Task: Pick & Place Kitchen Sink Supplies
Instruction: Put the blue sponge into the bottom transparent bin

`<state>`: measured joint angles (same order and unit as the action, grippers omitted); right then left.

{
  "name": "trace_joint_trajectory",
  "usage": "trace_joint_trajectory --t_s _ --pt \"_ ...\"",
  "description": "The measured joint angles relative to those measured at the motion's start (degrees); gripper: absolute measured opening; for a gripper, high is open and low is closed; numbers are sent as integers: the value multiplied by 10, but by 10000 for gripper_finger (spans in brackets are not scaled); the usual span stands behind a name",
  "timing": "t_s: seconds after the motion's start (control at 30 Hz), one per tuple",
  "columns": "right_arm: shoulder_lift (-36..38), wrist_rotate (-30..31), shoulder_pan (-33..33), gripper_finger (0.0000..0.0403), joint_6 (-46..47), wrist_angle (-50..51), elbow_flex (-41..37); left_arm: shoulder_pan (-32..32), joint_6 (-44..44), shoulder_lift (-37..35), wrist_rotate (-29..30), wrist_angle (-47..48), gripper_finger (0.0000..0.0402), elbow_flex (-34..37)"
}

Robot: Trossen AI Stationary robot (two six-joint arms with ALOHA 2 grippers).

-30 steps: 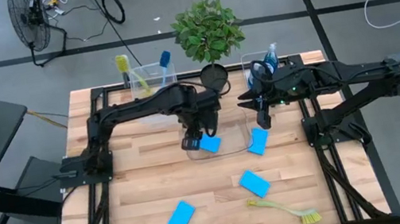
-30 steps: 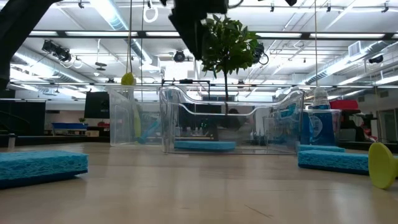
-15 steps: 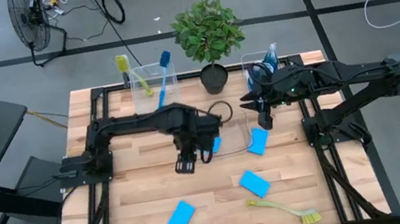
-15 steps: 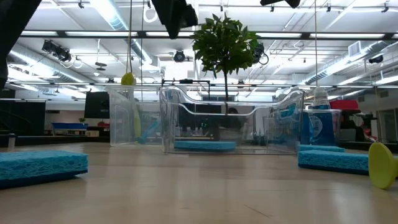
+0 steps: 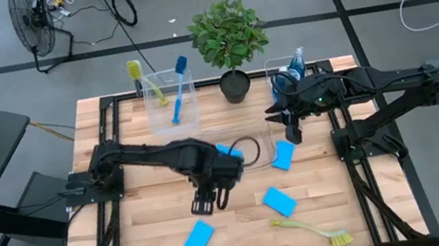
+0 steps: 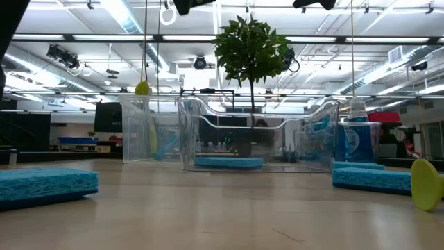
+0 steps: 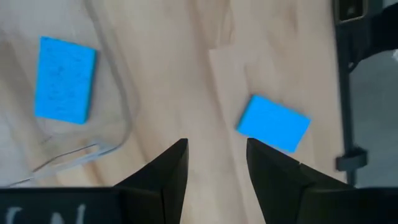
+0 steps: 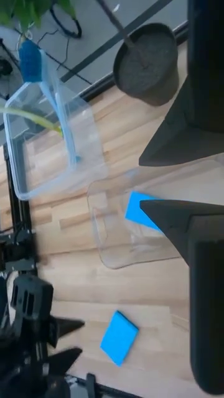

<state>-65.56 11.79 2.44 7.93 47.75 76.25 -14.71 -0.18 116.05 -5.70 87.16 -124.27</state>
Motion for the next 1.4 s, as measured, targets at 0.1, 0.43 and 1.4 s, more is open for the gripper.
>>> trace_joint_trajectory --t_s 0.1,0.43,1.4 --pt "0 -13 0 98 -7 0 0 -27 -45 0 8 -4 167 0" --pt "0 -24 0 98 -28 9 0 -147 -226 1 42 0 167 0" --pt "0 -24 0 98 68 7 0 -295 -451 33 188 -13 167 143"
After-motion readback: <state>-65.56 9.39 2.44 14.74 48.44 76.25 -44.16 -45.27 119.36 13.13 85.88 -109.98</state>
